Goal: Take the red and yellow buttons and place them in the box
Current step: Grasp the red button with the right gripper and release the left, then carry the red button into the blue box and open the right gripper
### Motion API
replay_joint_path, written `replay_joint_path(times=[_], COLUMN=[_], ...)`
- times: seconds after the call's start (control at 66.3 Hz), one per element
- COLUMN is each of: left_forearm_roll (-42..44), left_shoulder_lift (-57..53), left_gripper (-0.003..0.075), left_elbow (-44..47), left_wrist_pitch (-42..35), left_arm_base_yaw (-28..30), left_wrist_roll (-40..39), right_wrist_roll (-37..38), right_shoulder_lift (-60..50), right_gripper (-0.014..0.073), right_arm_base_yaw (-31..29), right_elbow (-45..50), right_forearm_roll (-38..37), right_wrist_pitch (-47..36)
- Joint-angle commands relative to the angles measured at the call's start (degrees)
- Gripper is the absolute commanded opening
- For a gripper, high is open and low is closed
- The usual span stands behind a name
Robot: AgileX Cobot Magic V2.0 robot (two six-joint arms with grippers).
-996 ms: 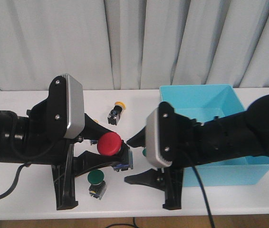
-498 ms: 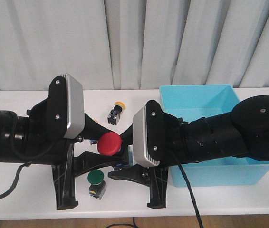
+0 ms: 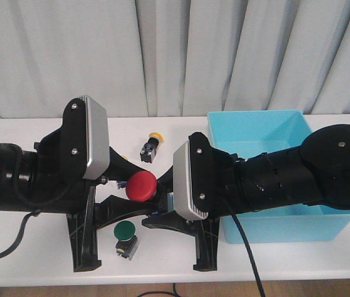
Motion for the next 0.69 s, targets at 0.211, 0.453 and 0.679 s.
replay_joint_path(times=[0.211, 0.453, 0.679], left_forearm_roll=[-0.9, 10.5, 29.9], left_shoulder_lift=[-1.4, -1.4, -0.3], left_gripper=[0.0501, 0.0600, 0.0587], left_elbow=[-1.6, -1.5, -1.5], left_wrist_pitch=[-1.8, -6.0, -8.0], left_arm_base_yaw=[-0.2, -0.2, -0.2], left_wrist_roll=[-0.1, -9.1, -29.8], right_wrist_roll=[0.1, 13.9, 56.8], right_shoulder_lift=[-1.6, -1.6, -0.9], right_gripper=[0.0204, 0.0206, 0.0212], right_arm_base_yaw=[-0.2, -0.3, -2.8], right_elbow=[-1.6, -1.7, -4.0], right_forearm_roll=[1.8, -10.2, -36.2], right_wrist_pitch=[-1.4, -11.0, -19.8])
